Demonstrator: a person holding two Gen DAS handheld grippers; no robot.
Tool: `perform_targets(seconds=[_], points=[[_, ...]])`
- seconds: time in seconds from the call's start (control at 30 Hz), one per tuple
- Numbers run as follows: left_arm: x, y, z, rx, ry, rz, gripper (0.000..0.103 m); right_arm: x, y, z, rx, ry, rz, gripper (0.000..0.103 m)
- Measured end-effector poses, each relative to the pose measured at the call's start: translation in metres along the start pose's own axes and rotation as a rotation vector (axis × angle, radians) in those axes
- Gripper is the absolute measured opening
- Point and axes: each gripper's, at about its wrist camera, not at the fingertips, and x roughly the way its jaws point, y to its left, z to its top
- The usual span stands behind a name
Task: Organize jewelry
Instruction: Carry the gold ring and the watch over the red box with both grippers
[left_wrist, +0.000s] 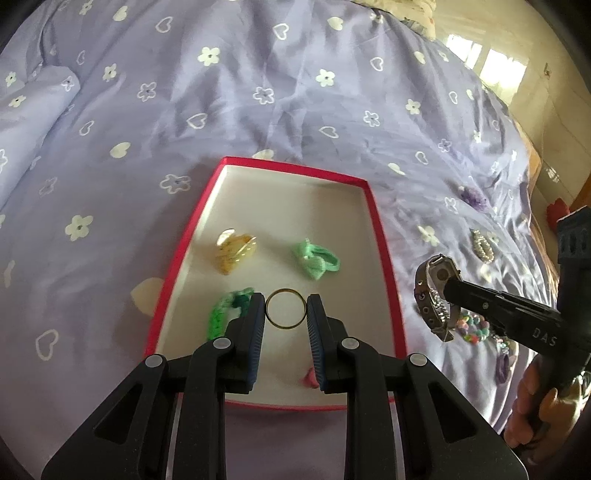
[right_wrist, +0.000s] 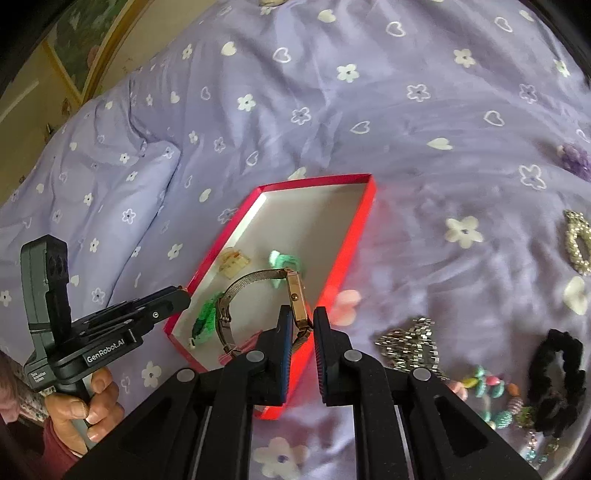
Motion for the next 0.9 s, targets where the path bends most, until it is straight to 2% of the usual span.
perform_targets(seconds=[0.57, 0.9], points=[[0.014, 0.027, 0.003, -0.034, 0.021, 0.025, 0.021, 0.045, 0.026, 0.012, -0.062, 0.073, 0.014, 0.011], [0.044, 0.037, 0.011, -0.020, 0.060, 0.053, 0.021, 0.085, 0.032, 0.022, -0.117, 0.148, -0.032, 0.011]])
